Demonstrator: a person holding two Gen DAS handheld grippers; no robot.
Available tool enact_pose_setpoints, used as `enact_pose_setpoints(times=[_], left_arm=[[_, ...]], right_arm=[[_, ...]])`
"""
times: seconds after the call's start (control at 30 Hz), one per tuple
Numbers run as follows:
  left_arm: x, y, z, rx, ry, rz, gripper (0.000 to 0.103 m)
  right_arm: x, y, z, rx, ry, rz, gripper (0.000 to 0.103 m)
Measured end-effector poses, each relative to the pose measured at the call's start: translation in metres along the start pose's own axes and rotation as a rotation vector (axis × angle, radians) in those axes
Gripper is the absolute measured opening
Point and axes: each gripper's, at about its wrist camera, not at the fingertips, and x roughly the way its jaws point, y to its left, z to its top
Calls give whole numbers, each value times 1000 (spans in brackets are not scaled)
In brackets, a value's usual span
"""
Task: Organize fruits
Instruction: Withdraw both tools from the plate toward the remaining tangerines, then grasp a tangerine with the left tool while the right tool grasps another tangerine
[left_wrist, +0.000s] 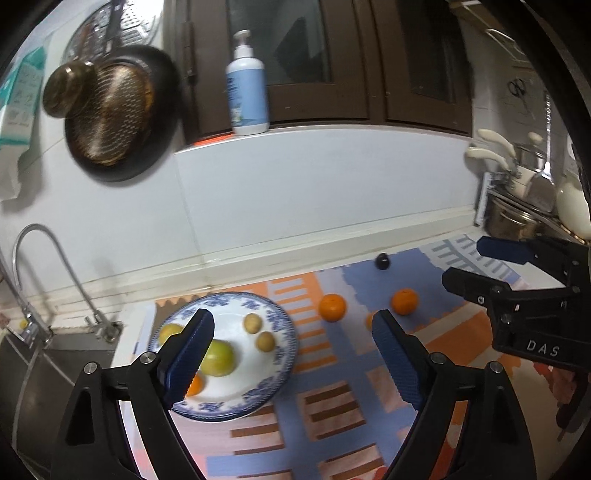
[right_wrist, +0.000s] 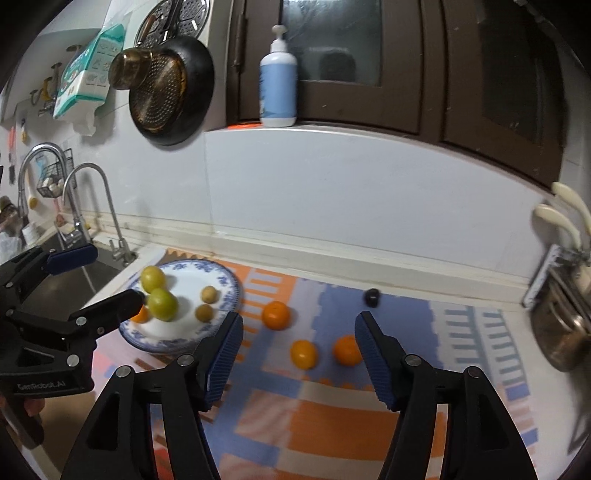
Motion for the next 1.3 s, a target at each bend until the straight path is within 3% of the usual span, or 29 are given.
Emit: enact_pose_setpoints(times=[0.33,0.7,1.3], left_arm=[[19,-37,-3,114,-43,-80,87],[66,-60,-14,233,26,-191,86],[149,-67,-19,302,183,-379,59]], right_arm=[[-4,-28,-12,-56,3,-39,64],[29,-42,-27,-135,63,-8,64],[117,-56,-42,-151,232,116,63]])
